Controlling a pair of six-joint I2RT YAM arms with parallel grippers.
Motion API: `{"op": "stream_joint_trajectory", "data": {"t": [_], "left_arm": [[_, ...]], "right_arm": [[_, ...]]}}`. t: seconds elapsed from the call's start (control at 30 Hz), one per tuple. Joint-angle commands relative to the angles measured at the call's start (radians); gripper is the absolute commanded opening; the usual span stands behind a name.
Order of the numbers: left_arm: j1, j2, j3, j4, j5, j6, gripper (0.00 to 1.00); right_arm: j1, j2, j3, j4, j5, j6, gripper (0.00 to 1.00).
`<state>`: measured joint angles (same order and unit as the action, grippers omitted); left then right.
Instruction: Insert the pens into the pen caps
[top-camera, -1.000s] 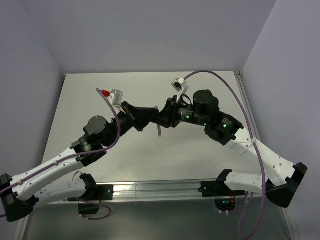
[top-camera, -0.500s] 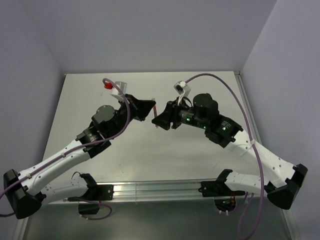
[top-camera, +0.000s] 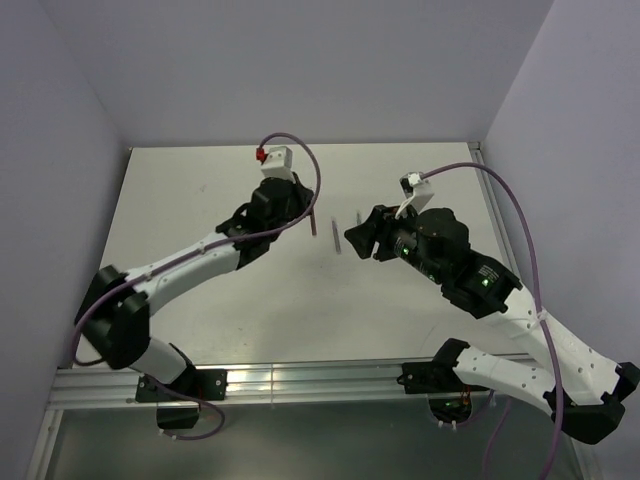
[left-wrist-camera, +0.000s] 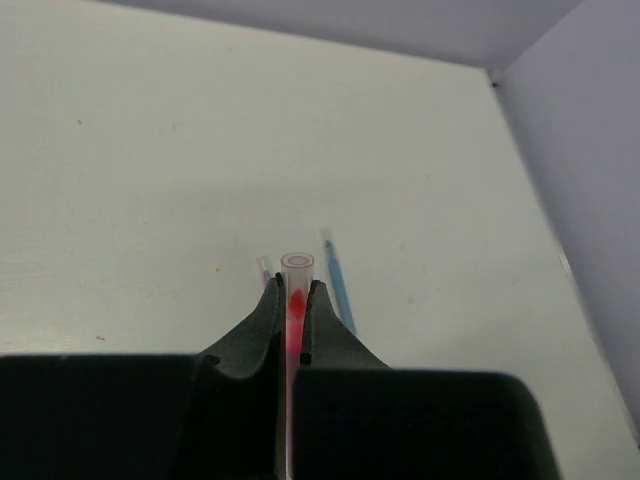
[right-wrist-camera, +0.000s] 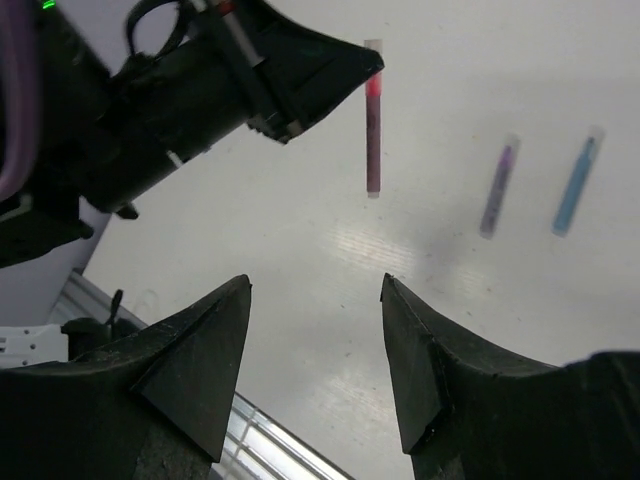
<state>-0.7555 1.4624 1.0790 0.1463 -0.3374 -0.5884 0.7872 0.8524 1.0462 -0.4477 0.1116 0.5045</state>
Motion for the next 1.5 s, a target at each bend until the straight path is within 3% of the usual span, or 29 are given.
{"op": "stream_joint_trajectory", "data": {"t": [0.0,0.23,0.7,0.9,1.2,1.37,1.47], "left_arm": [[0.013,0.157,0.14,-0.082,-0.072,-0.01,0.0],[0.035,0.496,0.384,-0.275,-0.075,-0.039,0.0],[0.056,0.598,0.368,-0.286,-0.051,-0.073,0.0],[0.068,0.604,0.361,-0.28,-0.037,-0.076,0.16],[0.081,0.604,0.366,-0.275,-0.008,-0.065,0.21],[0.082,0.586,0.358,-0.267,0.001,-0.059,0.37],[0.084,0.561,0.352,-0.268,0.001,-0.056,0.41]], "right_arm": [[-0.006,-0.044,0.012,-0.06,0.102,0.009,0.63],[-0.016,-0.09,0.0,-0.108,0.106,0.014,0.64],[-0.022,-0.122,-0.029,-0.112,0.085,0.014,0.65],[-0.022,-0.118,-0.025,-0.114,0.085,0.014,0.65],[-0.022,-0.105,-0.009,-0.124,0.085,0.012,0.65],[-0.022,-0.101,0.0,-0.132,0.085,0.011,0.65],[-0.022,-0.096,0.006,-0.135,0.085,0.016,0.65]]}}
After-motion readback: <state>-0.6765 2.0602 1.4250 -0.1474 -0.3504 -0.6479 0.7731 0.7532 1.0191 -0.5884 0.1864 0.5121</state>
